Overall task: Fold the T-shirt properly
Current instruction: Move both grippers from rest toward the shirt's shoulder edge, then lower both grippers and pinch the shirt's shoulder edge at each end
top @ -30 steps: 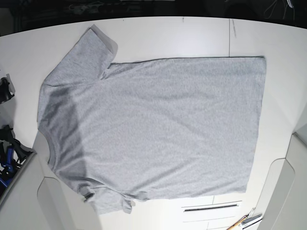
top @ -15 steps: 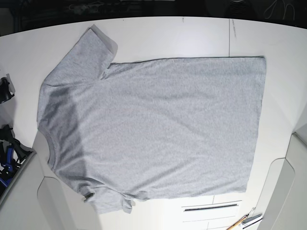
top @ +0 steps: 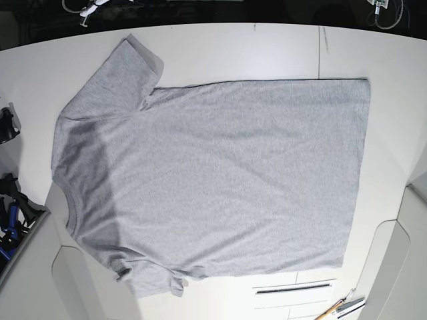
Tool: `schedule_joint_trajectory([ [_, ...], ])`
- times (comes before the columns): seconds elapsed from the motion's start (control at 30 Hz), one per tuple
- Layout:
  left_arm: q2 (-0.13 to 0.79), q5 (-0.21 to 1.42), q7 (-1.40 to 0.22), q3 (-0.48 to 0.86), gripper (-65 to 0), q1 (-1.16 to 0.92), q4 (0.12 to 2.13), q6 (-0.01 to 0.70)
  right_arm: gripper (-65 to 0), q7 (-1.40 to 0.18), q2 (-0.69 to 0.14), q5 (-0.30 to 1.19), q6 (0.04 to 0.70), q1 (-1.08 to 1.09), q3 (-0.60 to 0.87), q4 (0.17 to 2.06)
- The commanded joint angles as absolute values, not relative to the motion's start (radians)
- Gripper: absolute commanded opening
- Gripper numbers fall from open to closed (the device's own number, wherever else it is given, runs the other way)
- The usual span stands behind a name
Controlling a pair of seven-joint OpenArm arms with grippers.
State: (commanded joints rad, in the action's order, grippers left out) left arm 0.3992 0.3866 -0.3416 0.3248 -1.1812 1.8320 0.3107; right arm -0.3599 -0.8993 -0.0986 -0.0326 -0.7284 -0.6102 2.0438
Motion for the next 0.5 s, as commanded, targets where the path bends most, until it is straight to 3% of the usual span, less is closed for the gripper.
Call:
schedule_joint_trajectory([
  [0.1, 0.400, 0.386, -0.347, 0.368, -54.4, -1.180, 1.889, 0.310, -58.2, -0.361, -0.867, -0.143, -0.220, -0.723, -0.577, 2.084],
  [0.2, 0.400, 0.386, -0.381, 0.392, -54.4, -1.180, 1.948, 0.310, -54.7, -0.373, -0.816, -0.149, -0.293, -0.723, -0.496, 2.105],
  [0.3, 0.400, 0.385, -0.386, 0.394, -54.4, -1.179, 1.993, 0.310, -53.6, -0.429, -0.744, -0.117, -0.296, -0.723, -0.389, 2.106],
  [0.5, 0.399, 0.385, -0.388, 0.394, -54.4, -1.168, 2.035, 0.310, -37.3, -0.522, -0.607, -0.001, -0.272, -0.723, -0.151, 2.106],
])
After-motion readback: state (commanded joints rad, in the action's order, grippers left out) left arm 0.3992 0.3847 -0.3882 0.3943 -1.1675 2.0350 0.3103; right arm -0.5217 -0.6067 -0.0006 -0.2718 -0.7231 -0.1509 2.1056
